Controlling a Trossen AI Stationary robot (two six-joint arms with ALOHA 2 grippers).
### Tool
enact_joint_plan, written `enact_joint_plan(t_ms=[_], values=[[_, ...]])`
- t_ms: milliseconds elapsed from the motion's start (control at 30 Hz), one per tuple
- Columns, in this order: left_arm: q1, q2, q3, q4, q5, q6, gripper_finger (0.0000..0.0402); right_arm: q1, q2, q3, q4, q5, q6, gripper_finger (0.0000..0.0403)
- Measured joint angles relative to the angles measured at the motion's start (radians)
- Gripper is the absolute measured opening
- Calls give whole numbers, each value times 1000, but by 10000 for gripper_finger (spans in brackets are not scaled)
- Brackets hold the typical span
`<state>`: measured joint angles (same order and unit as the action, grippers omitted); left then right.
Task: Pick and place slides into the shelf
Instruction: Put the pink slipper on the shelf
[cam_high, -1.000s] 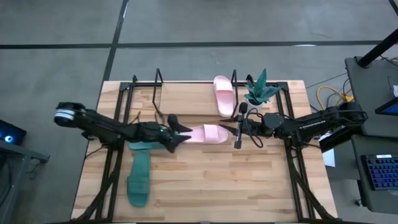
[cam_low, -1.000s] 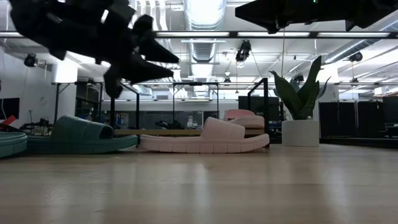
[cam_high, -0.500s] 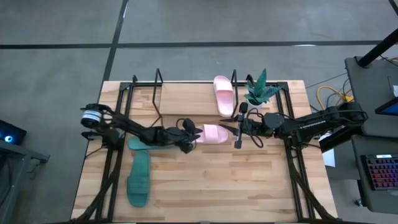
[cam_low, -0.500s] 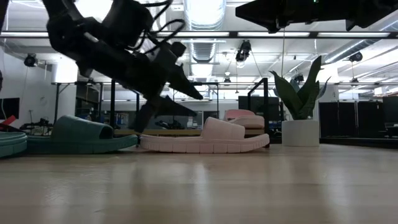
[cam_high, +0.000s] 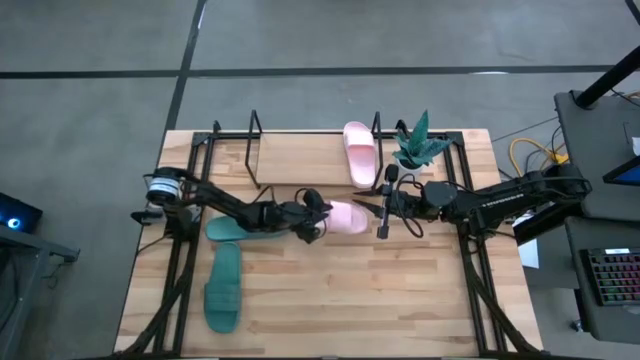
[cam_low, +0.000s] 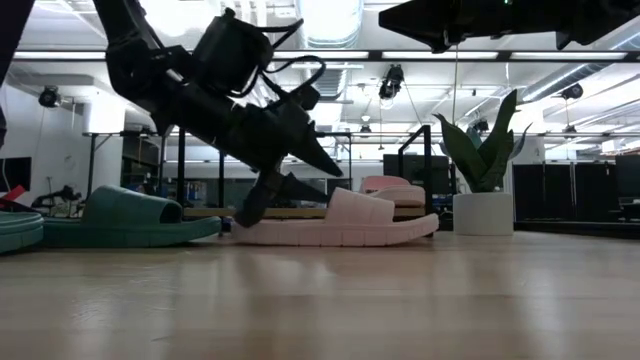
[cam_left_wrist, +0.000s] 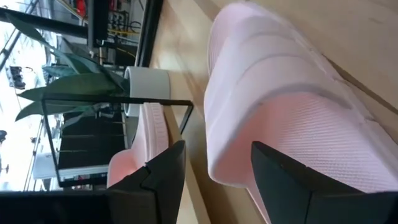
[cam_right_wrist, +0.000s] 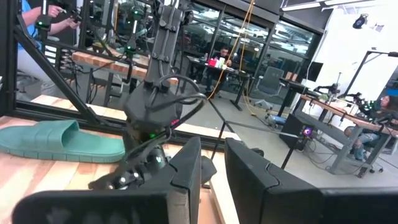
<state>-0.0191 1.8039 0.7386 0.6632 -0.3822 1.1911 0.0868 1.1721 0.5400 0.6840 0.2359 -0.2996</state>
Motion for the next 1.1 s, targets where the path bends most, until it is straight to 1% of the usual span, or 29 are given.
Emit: enact_joint_plan(t_ms=[200,467,533,700,767,900,1000,1100], values=[[7,39,28,1,8,5,168,0,0,0,-1,0,0,63],[4,42,32,1,21,62,168,0,0,0,-7,0,0,63],[4,40,33,1,59,81,168,0,0,0,-7,0,-6,63],[4,40,33,1,207,100,168,0,0,0,-7,0,-15,63],[4,40,33,1,230,100,168,0,0,0,-7,0,-15,63],[5,39,34,2,232,100,168,0,0,0,-7,0,-15,63],[4,39,46,2,232,100,156,0,0,0,-7,0,-15,63],[4,40,57,1,232,99,127,0,0,0,-7,0,-15,63]])
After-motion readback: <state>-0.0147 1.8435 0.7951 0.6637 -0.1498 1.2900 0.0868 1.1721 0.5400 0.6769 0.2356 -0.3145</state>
